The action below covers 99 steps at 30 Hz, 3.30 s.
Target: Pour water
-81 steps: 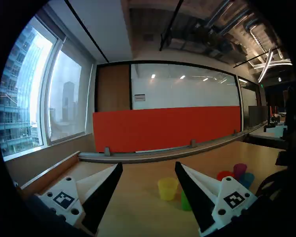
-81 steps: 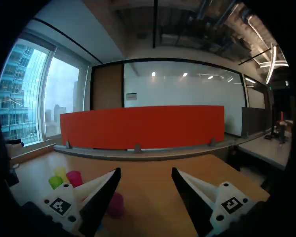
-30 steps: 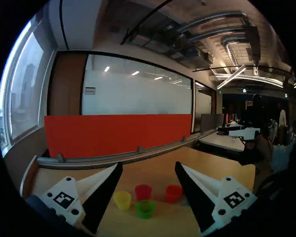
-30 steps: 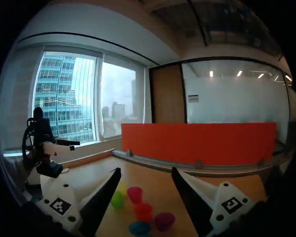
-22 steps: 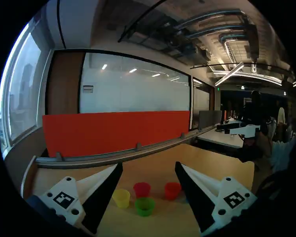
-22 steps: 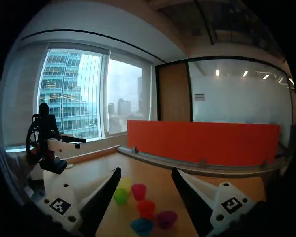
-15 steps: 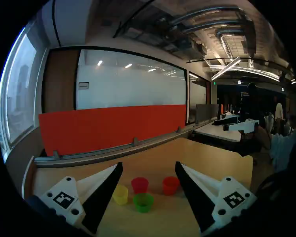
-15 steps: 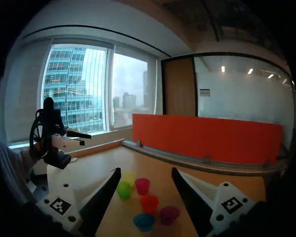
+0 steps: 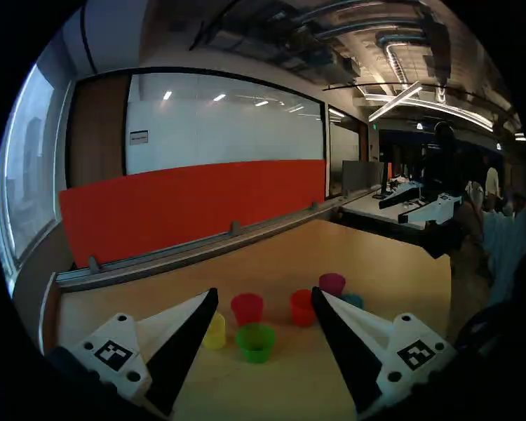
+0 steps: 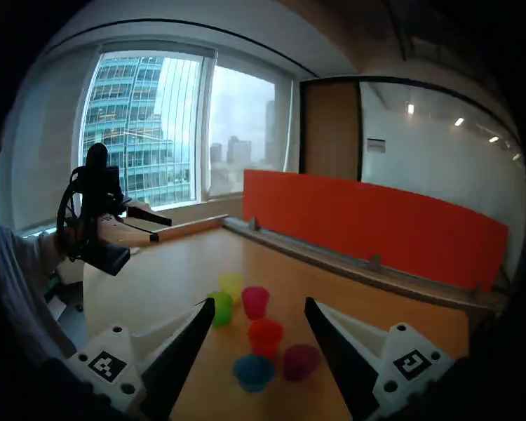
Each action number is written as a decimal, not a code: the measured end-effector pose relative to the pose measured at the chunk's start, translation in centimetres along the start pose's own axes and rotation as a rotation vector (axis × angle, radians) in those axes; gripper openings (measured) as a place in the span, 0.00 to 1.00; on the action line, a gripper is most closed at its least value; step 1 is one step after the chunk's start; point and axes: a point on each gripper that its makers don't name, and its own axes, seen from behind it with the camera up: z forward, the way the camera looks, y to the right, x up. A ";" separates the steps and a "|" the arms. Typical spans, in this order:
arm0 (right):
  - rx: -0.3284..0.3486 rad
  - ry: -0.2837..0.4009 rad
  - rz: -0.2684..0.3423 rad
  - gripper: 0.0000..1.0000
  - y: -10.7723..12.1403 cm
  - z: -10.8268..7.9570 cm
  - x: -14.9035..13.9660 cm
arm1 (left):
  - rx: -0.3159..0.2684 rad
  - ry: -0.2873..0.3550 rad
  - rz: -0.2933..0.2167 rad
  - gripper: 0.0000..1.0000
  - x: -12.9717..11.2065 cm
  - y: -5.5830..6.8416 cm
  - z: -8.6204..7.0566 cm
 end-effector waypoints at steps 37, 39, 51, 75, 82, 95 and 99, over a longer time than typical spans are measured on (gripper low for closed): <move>0.040 -0.231 -0.030 0.99 0.4 4.6 -13.1 | -0.039 -0.241 0.058 0.99 -11.9 -0.6 6.3; 0.043 -0.239 -0.029 0.99 0.4 4.8 -13.7 | -0.041 -0.251 0.060 0.99 -12.4 -0.6 6.4; 0.055 -0.273 -0.019 0.99 0.0 5.2 -16.3 | -0.063 -0.300 0.063 0.99 -15.0 -0.2 7.2; 0.069 -0.336 -0.011 0.99 -0.7 6.1 -20.4 | -0.075 -0.371 0.064 0.99 -17.9 -0.4 7.8; 0.069 -0.350 -0.006 0.99 -0.6 6.7 -21.2 | -0.075 -0.396 0.069 0.99 -18.5 -0.7 8.8; 0.076 -0.367 -0.004 0.99 -0.6 8.1 -22.1 | -0.082 -0.439 0.060 0.99 -20.2 -1.4 11.2; 0.081 -0.372 -0.005 0.99 -0.7 8.7 -22.4 | -0.092 -0.443 0.053 0.99 -20.4 -1.3 11.9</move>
